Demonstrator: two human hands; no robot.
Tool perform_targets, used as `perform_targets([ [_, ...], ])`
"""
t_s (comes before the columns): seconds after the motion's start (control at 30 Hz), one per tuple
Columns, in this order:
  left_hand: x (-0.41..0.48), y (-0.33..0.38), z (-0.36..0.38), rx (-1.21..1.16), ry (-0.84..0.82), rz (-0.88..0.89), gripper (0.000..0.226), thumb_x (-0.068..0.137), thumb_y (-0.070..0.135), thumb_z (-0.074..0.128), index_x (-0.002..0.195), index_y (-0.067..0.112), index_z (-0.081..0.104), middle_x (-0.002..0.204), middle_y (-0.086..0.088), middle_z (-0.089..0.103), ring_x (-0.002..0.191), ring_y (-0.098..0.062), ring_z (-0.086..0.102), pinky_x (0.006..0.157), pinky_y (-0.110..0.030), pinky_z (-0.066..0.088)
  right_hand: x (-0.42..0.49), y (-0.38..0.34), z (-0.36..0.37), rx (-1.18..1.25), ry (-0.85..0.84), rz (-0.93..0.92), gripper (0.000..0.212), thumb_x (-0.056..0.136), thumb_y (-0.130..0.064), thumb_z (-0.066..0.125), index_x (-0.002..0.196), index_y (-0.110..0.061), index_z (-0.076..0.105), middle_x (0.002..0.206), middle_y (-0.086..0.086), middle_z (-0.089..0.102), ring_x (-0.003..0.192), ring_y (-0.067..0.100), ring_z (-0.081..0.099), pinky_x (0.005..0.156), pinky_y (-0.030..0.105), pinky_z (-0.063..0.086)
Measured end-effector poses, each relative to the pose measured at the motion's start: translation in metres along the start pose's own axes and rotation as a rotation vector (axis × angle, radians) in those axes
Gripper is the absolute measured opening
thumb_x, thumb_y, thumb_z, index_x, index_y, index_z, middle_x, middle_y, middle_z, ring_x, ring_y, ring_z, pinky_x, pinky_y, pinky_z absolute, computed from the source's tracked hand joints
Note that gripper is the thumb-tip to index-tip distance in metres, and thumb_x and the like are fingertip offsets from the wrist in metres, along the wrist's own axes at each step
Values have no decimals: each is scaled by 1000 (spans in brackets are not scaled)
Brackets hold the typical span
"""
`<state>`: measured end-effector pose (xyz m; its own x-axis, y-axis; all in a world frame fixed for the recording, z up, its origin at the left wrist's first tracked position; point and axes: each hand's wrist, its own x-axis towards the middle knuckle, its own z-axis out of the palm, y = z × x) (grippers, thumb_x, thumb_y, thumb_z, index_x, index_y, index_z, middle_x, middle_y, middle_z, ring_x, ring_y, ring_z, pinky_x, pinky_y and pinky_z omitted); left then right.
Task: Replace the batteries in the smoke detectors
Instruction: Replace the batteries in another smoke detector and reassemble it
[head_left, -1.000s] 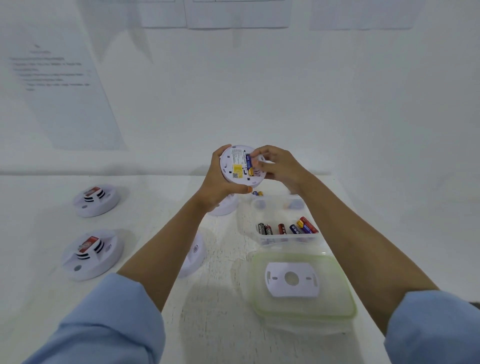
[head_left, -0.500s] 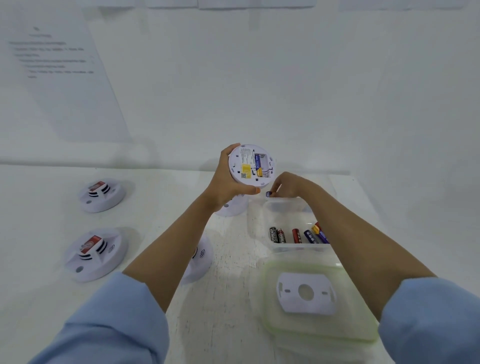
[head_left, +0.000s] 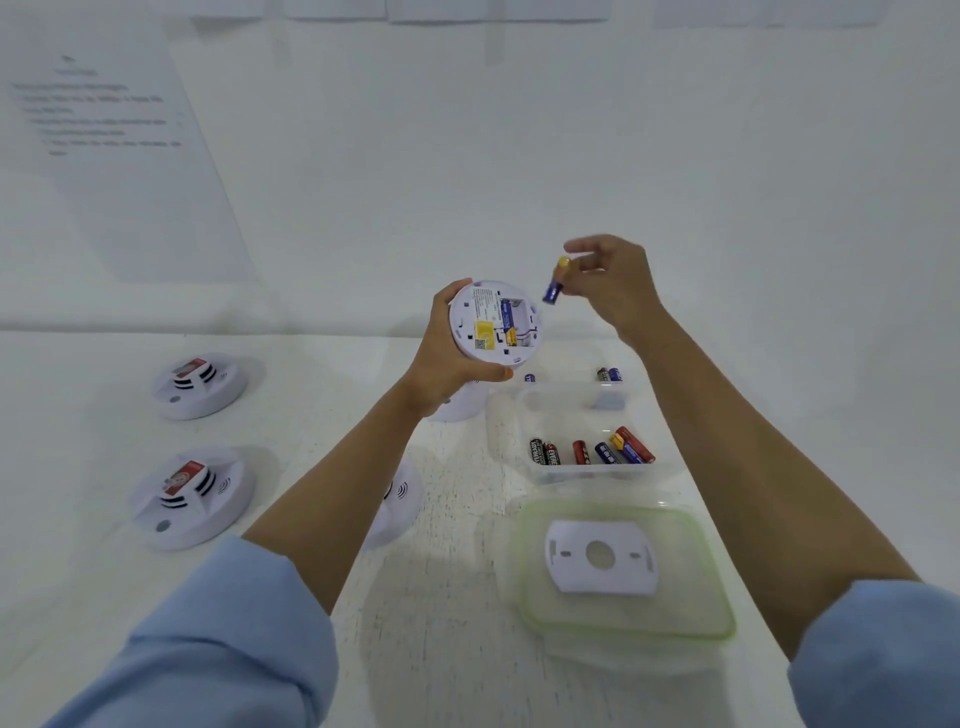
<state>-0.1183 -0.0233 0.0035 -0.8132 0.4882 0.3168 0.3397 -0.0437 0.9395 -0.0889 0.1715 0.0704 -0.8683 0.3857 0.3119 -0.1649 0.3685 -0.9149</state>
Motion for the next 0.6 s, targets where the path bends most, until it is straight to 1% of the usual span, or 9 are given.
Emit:
perform_targets([
  [0.07,-3,5,4,-2,-2,24,100,48,-2,78,132,14,26,125,2,40,111,-5,48,84,-20,52,-12,-13,6,-70,-33,-112,24,77,-3,70,99,-4,64,73,-1,60,61,8,59,72,25,54],
  [0.13,-8,10,8,-20,-5,45,99,48,-6,77,131,11,25,120,7,41,108,-1,50,80,-15,51,-27,-17,15,-216,-70,-199,21,76,-4,70,97,-4,67,80,1,63,60,0,57,63,10,49],
  [0.2,-13,13,10,-32,-13,62,101,49,-17,76,132,6,23,118,9,41,103,7,52,78,-13,50,-40,-13,20,-290,-82,-257,20,78,-5,69,97,-3,67,90,8,66,64,2,54,58,7,46],
  [0.27,-20,15,12,-46,-23,75,101,49,-24,74,132,3,22,117,8,42,99,14,53,76,-12,49,-51,-7,21,-297,-81,-310,19,80,-6,68,99,-3,66,100,9,62,74,6,52,61,10,44],
  [0.33,-27,16,11,-58,-19,79,98,48,-16,74,128,8,24,118,6,43,100,12,54,77,-13,50,-62,-5,20,-304,-69,-320,20,83,-11,67,102,-6,65,108,2,54,86,5,49,70,12,42],
  [0.37,-31,17,11,-60,-18,80,96,48,-13,73,128,9,24,118,6,44,101,12,54,77,-13,50,-68,-5,20,-278,-74,-293,20,84,-12,65,104,-6,64,110,1,53,88,4,51,72,12,44],
  [0.5,-46,21,12,-54,-38,73,100,48,-12,74,133,4,23,118,9,44,99,14,53,77,-12,49,-94,-8,21,-177,-110,-174,19,89,-6,57,106,1,62,108,12,61,79,25,64,58,12,51],
  [0.53,-51,22,14,-51,-43,72,101,48,-10,75,133,5,24,118,9,44,99,13,53,77,-13,50,-99,-8,20,-206,-102,-186,20,89,-6,58,107,2,63,108,14,63,83,28,65,61,15,53],
  [0.6,-59,24,19,-55,-41,58,104,43,-2,81,131,10,27,117,9,46,100,9,54,80,-17,51,-109,-9,17,-307,-114,-234,22,90,-10,57,106,2,67,108,18,65,92,29,63,75,29,55],
])
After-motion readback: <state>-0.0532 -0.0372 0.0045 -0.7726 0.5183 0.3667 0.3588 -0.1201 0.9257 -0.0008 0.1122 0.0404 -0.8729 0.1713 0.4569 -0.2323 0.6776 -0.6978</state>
